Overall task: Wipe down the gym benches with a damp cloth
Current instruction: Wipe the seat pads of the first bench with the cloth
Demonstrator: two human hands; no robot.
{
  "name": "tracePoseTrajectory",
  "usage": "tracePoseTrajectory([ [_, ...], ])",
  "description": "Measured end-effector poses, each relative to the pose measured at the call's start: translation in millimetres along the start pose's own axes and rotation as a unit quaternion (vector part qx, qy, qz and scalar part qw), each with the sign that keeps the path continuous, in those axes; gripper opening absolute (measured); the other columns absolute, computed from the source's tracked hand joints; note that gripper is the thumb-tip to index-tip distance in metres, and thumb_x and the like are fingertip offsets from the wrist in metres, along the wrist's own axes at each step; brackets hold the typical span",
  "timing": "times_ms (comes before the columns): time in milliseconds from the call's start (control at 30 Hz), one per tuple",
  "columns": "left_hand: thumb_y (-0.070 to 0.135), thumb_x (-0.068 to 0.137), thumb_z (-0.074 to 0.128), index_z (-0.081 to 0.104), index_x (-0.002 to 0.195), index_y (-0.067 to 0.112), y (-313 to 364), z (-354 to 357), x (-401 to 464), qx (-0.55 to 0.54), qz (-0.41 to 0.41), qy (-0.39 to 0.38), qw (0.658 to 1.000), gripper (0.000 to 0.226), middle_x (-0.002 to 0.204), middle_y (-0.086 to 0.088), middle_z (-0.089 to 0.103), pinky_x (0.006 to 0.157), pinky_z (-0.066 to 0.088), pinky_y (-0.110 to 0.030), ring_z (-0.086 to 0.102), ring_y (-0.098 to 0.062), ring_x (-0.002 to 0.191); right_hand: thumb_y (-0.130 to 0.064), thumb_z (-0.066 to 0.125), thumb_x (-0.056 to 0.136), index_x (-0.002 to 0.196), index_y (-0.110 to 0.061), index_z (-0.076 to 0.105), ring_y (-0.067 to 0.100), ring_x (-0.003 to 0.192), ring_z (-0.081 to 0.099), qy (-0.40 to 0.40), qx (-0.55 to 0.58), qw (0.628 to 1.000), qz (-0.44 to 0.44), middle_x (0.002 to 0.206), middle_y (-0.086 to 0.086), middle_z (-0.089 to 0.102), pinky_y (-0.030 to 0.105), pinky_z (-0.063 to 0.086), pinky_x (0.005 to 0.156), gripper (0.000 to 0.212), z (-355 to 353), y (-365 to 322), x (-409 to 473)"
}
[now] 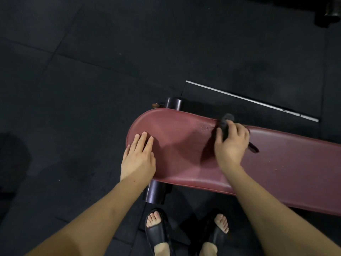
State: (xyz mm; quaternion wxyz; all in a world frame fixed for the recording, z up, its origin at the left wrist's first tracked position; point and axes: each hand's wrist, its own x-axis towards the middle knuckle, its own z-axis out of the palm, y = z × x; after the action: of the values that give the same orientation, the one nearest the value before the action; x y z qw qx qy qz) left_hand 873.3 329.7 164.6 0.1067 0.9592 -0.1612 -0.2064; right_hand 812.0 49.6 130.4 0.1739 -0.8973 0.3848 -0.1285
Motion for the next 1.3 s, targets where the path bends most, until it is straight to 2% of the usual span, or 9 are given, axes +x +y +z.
tracePoseTrajectory([
  [167,0.028,0.106,0.036,0.022,0.162,0.022,-2.3,-0.1,1.1,0.013,0.011,-0.015,1.000,0.058,0.172,0.002,0.009,0.128,0.013,-0.041,0.002,-0.018,0.159,-0.042,0.055,0.095,0.130,-0.019,0.067,0.036,0.129,0.051,-0.081,0.027,0.987,-0.133,0.132,0.011,0.061,0.059,0.036,0.114,0.044,42.3,-113.3,-26.9],
  [300,0.028,0.106,0.037,0.019,0.163,0.022,-4.5,4.2,1.6,0.010,0.009,-0.019,1.000,0.060,0.172,0.002,0.006,0.129,0.011,-0.042,-0.001,-0.018,0.159,-0.040,0.061,0.096,0.132,-0.017,0.066,0.036,0.129,0.053,-0.114,0.016,0.956,-0.271,0.133,0.010,0.062,0.053,0.041,0.112,0.043,25.5,-63.4,-5.0],
  [467,0.026,0.106,0.037,0.018,0.163,0.022,-4.1,4.7,-0.4,0.001,0.022,-0.014,1.000,0.060,0.172,0.002,0.005,0.129,0.009,-0.042,-0.003,-0.018,0.159,-0.038,0.059,0.100,0.134,-0.014,0.063,0.038,0.132,0.048,-0.061,-0.019,0.994,-0.088,0.136,0.014,0.060,0.053,0.041,0.114,0.042,-28.8,46.3,8.4],
  [567,0.022,0.106,0.038,0.022,0.162,0.017,-9.5,4.5,1.0,-0.030,0.038,-0.014,0.999,0.058,0.172,0.001,0.007,0.129,0.010,-0.042,-0.003,-0.017,0.158,-0.031,0.067,0.094,0.126,-0.009,0.068,0.043,0.122,0.054,0.015,-0.007,1.000,-0.004,0.126,0.019,0.064,0.054,0.044,0.108,0.039,-7.9,14.0,-8.9],
  [733,0.011,0.103,0.045,0.037,0.156,0.009,-21.0,3.6,-15.2,-0.062,0.033,0.007,0.998,0.054,0.164,-0.008,0.026,0.124,0.027,-0.047,0.018,-0.026,0.153,-0.035,0.061,0.093,0.130,-0.016,0.068,0.038,0.132,0.051,-0.093,0.061,0.976,-0.189,0.133,0.012,0.061,0.059,0.035,0.115,0.042,37.2,-116.2,-74.7],
  [833,0.009,0.098,0.052,0.045,0.150,0.004,-27.6,10.6,-26.6,-0.020,0.042,0.026,0.999,0.052,0.155,-0.013,0.037,0.115,0.041,-0.053,0.032,-0.033,0.144,-0.034,0.064,0.096,0.135,-0.016,0.065,0.037,0.137,0.049,-0.119,0.044,0.941,-0.314,0.137,0.010,0.060,0.056,0.035,0.116,0.043,31.1,-84.4,-70.5],
  [1000,0.017,0.099,0.051,0.038,0.156,0.009,-30.7,13.9,-34.2,0.022,0.046,0.016,0.999,0.059,0.162,-0.010,0.033,0.118,0.038,-0.048,0.028,-0.029,0.150,-0.040,0.057,0.100,0.132,-0.012,0.067,0.041,0.136,0.049,-0.076,-0.002,0.986,-0.147,0.137,0.015,0.061,0.055,0.039,0.115,0.044,-19.0,40.0,-60.1],
  [1133,0.017,0.100,0.045,0.031,0.159,0.012,-40.5,11.5,-32.1,0.031,0.075,-0.007,0.997,0.061,0.166,-0.008,0.026,0.122,0.031,-0.049,0.022,-0.027,0.154,-0.033,0.064,0.097,0.132,-0.010,0.066,0.043,0.133,0.049,-0.022,-0.003,1.000,0.009,0.135,0.018,0.061,0.058,0.039,0.114,0.042,-13.2,19.3,-74.8],
  [1300,0.010,0.096,0.051,0.029,0.160,0.015,-50.9,6.6,-45.0,0.013,0.082,-0.017,0.996,0.068,0.169,-0.004,0.020,0.126,0.022,-0.045,0.020,-0.021,0.156,-0.037,0.057,0.096,0.135,-0.020,0.062,0.035,0.138,0.046,-0.128,0.035,0.966,-0.224,0.137,0.008,0.058,0.057,0.035,0.116,0.042,27.3,-113.1,-126.6],
])
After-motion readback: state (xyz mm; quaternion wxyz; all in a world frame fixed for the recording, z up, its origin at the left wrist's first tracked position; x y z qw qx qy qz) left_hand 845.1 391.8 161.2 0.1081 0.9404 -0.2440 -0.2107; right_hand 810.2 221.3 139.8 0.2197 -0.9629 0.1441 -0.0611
